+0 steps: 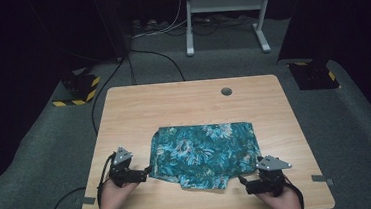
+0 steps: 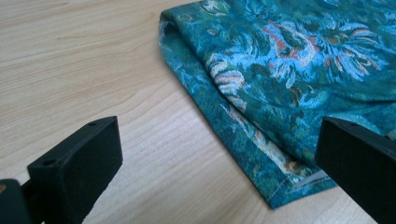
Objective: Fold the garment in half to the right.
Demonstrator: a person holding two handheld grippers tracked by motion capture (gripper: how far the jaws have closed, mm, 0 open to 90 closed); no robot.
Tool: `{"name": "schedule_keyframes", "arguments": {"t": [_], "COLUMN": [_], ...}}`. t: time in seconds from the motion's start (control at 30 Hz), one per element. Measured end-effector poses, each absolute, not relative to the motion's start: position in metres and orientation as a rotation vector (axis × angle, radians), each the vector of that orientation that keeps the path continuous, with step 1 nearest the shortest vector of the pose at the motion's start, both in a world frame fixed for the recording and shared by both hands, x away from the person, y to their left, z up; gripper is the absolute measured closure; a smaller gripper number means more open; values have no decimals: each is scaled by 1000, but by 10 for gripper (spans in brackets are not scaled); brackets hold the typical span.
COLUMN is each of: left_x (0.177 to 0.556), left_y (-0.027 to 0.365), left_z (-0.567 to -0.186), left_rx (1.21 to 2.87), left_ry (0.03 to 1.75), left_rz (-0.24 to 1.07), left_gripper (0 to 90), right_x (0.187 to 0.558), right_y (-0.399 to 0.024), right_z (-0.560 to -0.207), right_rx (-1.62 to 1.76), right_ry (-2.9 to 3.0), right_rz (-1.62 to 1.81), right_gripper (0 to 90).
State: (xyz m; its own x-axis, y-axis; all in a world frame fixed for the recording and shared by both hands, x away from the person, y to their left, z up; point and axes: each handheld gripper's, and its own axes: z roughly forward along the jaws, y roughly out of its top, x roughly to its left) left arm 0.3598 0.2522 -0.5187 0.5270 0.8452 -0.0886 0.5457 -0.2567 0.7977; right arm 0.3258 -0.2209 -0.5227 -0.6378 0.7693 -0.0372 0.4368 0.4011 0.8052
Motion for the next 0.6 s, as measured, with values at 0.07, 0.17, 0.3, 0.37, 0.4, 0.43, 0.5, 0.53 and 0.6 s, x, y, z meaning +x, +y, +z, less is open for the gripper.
{"name": "schedule_keyframes", "arguments": {"t": [0.07,0.17,0.3,0.37,0.4,0.43,0.5,0.53,0.6], "left_x": [362,366,372,375,376,378,380,381,384], "left_y": [253,253,253,253,253,253,252,252,252], "left_z": [-518,-516,-514,-513,-512,-512,-511,-511,-510], "left_rx": [1937,1935,1923,1919,1915,1912,1910,1910,1913], "left_ry": [1140,1136,1145,1144,1144,1146,1144,1144,1144], "left_rz": [454,460,452,448,445,441,438,438,436], "left_gripper": [15,15,15,14,14,14,14,14,14], "right_x": [326,326,327,327,328,328,329,329,330], "right_y": [-215,-206,-192,-185,-181,-179,-171,-168,-162], "right_z": [-521,-520,-518,-516,-516,-515,-513,-512,-510], "right_rx": [1029,1005,987,976,969,965,957,952,944], "right_ry": [2261,2272,2289,2297,2301,2304,2306,2309,2313], "right_rz": [1132,1147,1170,1177,1184,1189,1202,1207,1219], "right_gripper": [0,0,0,0,0,0,0,0,0]}}
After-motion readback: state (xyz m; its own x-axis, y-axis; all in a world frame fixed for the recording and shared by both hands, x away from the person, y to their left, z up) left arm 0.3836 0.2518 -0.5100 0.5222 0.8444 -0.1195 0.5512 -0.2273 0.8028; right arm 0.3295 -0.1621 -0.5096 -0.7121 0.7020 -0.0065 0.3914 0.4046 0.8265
